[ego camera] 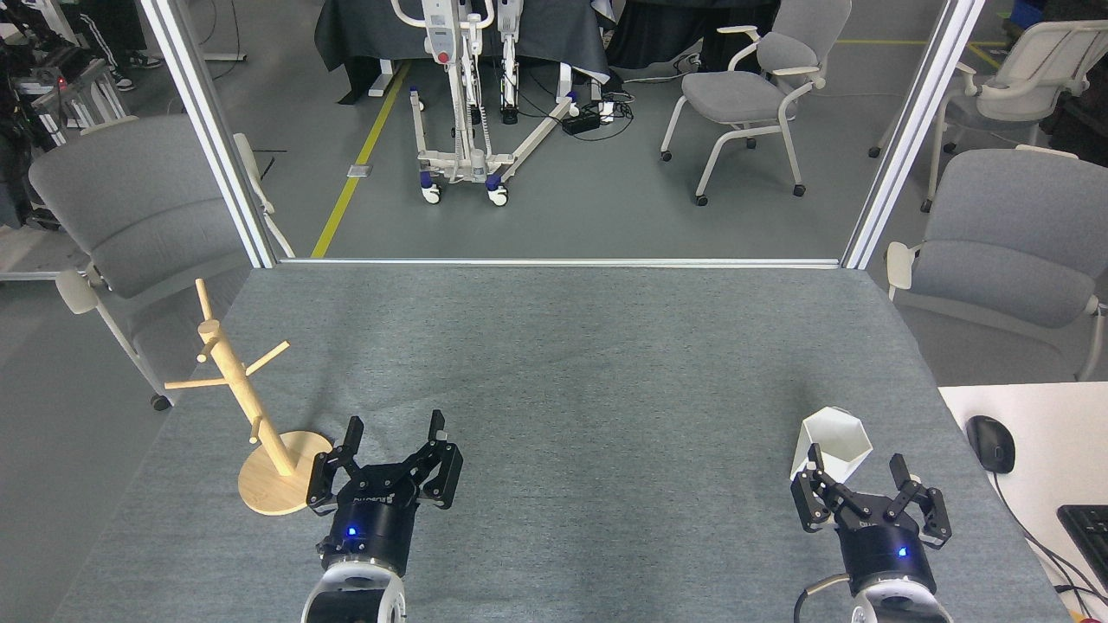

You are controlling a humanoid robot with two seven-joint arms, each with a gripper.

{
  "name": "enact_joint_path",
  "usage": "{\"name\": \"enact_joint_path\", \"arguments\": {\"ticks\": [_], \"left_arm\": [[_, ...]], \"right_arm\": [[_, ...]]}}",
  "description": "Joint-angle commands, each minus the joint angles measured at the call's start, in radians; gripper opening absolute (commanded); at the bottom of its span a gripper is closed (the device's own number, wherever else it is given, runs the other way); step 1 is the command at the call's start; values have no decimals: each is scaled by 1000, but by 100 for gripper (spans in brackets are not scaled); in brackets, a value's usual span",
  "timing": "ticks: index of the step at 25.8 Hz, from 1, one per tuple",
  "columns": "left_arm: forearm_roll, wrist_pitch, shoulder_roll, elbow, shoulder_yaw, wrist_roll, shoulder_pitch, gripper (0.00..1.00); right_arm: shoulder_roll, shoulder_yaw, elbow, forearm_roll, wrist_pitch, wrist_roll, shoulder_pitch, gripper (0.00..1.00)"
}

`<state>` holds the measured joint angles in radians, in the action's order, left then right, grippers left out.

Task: Hang cup on storage rack
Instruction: 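Position the right gripper around the white hexagonal cup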

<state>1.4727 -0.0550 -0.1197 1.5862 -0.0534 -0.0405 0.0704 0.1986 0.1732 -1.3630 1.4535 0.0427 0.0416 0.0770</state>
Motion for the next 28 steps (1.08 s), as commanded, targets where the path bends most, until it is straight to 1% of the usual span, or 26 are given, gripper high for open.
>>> {"name": "enact_joint_path", "arguments": {"ticks": [1, 8, 16, 21, 26, 28], "left_arm": [[0, 1, 0, -2, 0, 1, -1, 100], [0, 1, 3, -9, 0, 1, -1, 100], [0, 0, 3, -21, 0, 1, -1, 100], [-2, -2, 3, -28, -2, 1, -1, 100], [0, -2, 3, -34, 0, 1, 0, 100], [0, 0, 2, -34, 0, 1, 2, 100]], "right_arm": [[-8, 3, 85, 2, -1, 76, 10, 100], [-1, 5, 99, -1, -1, 80, 12, 100], [9, 2, 160, -1, -1, 80, 41, 100], [38, 2, 188, -2, 0, 73, 46, 100], [53, -4, 236, -2, 2, 72, 76, 100], [56, -9, 269, -1, 2, 72, 113, 100]]}}
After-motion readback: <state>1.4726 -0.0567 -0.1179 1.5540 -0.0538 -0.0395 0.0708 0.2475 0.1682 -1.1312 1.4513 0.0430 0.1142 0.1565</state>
